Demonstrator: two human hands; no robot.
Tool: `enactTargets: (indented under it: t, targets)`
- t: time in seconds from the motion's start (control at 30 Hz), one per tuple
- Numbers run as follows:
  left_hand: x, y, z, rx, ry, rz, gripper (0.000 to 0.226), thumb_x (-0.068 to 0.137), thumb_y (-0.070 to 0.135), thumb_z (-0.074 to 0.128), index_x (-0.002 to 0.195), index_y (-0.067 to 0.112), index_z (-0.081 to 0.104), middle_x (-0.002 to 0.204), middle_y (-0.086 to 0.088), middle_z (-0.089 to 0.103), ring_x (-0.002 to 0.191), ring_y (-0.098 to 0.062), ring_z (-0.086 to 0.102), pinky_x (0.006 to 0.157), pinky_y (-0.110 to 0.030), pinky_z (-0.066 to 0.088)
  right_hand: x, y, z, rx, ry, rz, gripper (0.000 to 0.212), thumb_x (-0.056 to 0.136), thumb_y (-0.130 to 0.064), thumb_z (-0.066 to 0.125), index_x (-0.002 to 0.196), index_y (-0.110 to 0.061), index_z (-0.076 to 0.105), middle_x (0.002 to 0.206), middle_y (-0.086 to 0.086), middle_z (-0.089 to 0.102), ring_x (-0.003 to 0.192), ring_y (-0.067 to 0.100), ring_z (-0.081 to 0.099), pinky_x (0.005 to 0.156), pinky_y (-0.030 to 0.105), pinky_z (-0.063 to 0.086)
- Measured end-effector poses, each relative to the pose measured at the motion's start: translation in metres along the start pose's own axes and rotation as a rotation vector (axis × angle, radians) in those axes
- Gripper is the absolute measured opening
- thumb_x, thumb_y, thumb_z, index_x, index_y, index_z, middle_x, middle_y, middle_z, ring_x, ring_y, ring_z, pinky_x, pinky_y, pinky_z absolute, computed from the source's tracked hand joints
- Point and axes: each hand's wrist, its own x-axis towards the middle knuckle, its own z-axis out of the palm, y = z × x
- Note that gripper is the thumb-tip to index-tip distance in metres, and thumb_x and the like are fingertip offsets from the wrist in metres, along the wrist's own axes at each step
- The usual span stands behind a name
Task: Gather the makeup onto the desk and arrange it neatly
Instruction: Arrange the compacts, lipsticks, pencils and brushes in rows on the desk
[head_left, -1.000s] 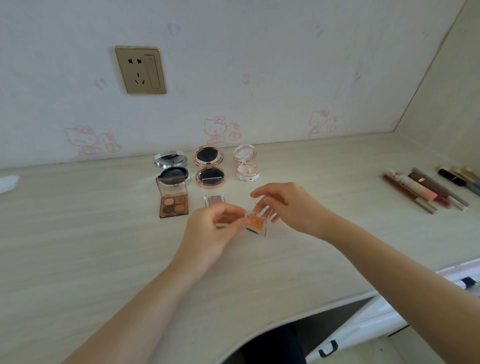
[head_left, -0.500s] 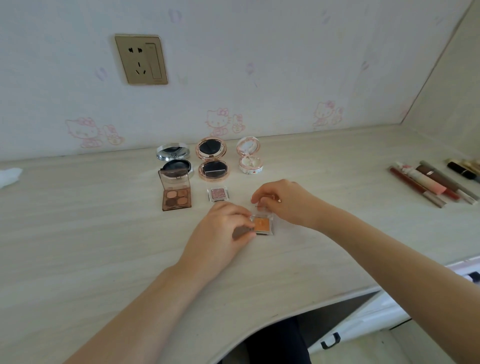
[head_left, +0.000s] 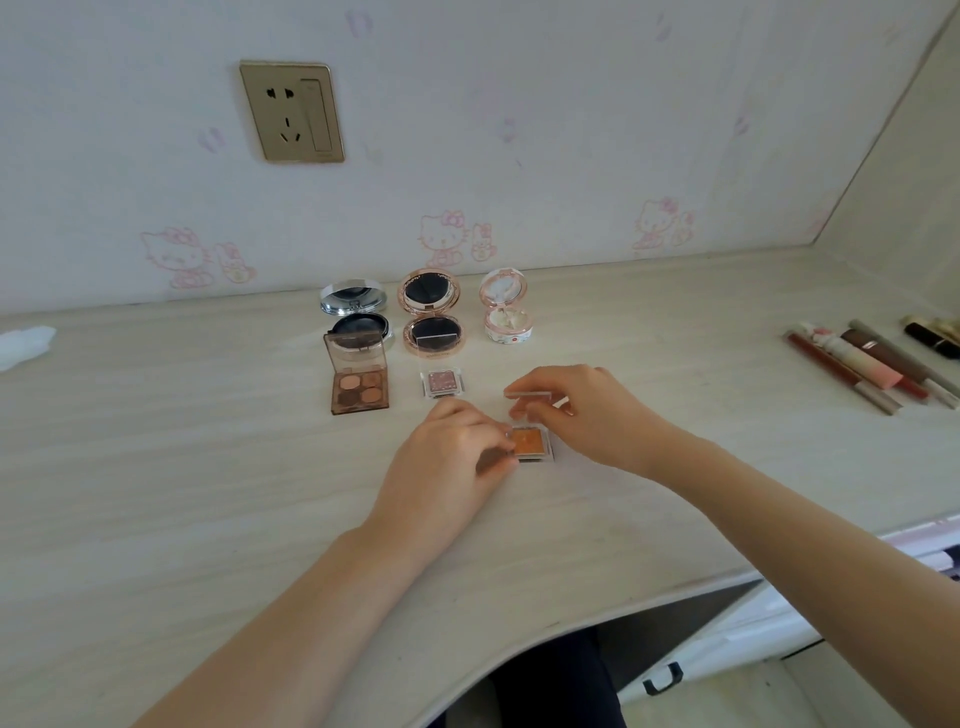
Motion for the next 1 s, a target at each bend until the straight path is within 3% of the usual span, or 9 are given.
enactTargets:
  t: [0.13,0.33,0.47,0.67,0.77,1.0]
  targets:
    - [-0.002,0.001,0.001,0.012,0.012,0.02,0.012,0.079,0.018,0.076,0.091,0.015,0.075,0.094,0.008,0.069,0.098,-0.016,0.056,0.082,-0.033,0.05,-0.005,0.007,0.004,0.034,0.068,0.045,0.025,0.091,-0.01,0.056,0.112,-0.018,0.068,0.101,-0.008,0.072,0.098,0.007,0.064,0.088,0.021,0.048]
    - [-0.002,0.0,0.002,0.001,0.024,0.016,0.012,0.078,0.018,0.076,0.09,0.015,0.075,0.094,0.008,0.069,0.097,-0.016,0.056,0.081,-0.036,0.051,-0.01,0.018,0.013,0.095,0.19,0.182,0.013,0.086,-0.018,0.064,0.092,-0.028,0.071,0.087,-0.013,0.071,0.079,-0.003,0.061,0.069,0.004,0.041]
    - [-0.002,0.0,0.002,0.002,0.025,0.011,0.012,0.079,0.019,0.076,0.09,0.016,0.075,0.095,0.009,0.069,0.097,-0.016,0.056,0.079,-0.036,0.051,-0.014,0.02,0.016,0.135,0.247,0.214,0.013,0.086,-0.021,0.062,0.089,-0.03,0.07,0.083,-0.018,0.069,0.073,-0.012,0.058,0.063,0.001,0.039]
    - [-0.002,0.0,0.003,0.001,0.028,0.004,0.015,0.079,0.02,0.075,0.093,0.017,0.075,0.096,0.01,0.068,0.098,-0.014,0.056,0.081,-0.035,0.051,-0.034,0.019,0.019,0.13,0.355,0.239,0.022,0.09,-0.019,0.058,0.111,-0.025,0.063,0.096,-0.016,0.066,0.087,-0.004,0.06,0.073,0.005,0.043]
    - [-0.003,-0.001,0.003,0.01,0.023,0.003,0.016,0.08,0.022,0.074,0.096,0.017,0.075,0.096,0.011,0.068,0.099,-0.013,0.055,0.081,-0.034,0.05,-0.049,0.015,0.023,0.058,0.339,0.195,0.032,0.09,-0.022,0.058,0.122,-0.026,0.055,0.108,-0.014,0.063,0.101,0.006,0.057,0.087,0.02,0.044]
    - [-0.002,0.0,0.005,0.02,0.027,0.01,0.011,0.081,0.021,0.074,0.092,0.018,0.075,0.096,0.011,0.068,0.097,-0.015,0.057,0.079,-0.035,0.05,-0.058,0.009,0.025,-0.192,0.221,0.025,0.041,0.089,-0.032,0.063,0.126,-0.017,0.055,0.124,-0.007,0.057,0.119,0.013,0.044,0.096,0.017,0.034]
